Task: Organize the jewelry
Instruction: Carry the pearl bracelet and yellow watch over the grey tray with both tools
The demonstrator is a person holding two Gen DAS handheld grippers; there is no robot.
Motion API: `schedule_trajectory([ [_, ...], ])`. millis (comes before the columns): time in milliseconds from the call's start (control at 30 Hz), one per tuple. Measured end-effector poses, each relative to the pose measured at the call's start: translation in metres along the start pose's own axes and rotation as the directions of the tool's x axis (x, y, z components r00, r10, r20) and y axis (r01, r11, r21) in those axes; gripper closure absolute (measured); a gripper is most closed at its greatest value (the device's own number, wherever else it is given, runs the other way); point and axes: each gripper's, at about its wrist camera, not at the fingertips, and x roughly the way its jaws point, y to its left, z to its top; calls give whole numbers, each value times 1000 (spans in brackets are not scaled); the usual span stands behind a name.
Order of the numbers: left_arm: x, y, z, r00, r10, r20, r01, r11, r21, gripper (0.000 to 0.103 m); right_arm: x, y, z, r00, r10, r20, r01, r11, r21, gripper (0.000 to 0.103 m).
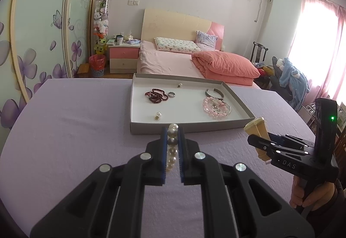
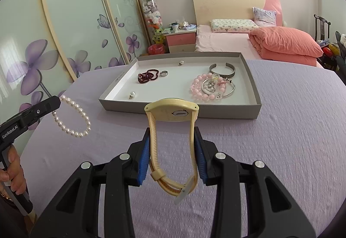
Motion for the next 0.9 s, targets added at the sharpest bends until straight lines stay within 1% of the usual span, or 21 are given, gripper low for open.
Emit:
schedule_trajectory([
  [233, 5, -4, 9, 1000, -8, -1, 8, 1000, 9, 94, 1, -1, 1, 1000, -1, 5, 1, 1000, 3, 65],
  [400, 19, -5, 34, 1000, -27, 14, 27, 1000, -7, 94, 2, -6, 6, 1000, -12, 26, 12, 1000, -2, 65],
  [600, 59, -15, 70, 999, -29, 19, 29, 999, -12, 94, 9, -15, 15, 999, -21, 49, 20, 1000, 10, 65],
  [767, 101, -24, 85, 999, -43, -7, 42, 999, -32, 94, 19, -24, 20, 998, -23, 51, 23, 1000, 18, 65],
  [900, 135, -27, 90, 998, -40, -39, 38, 998, -45, 94, 23, -32, 20, 999, -20, 44, 18, 999, 30, 65],
])
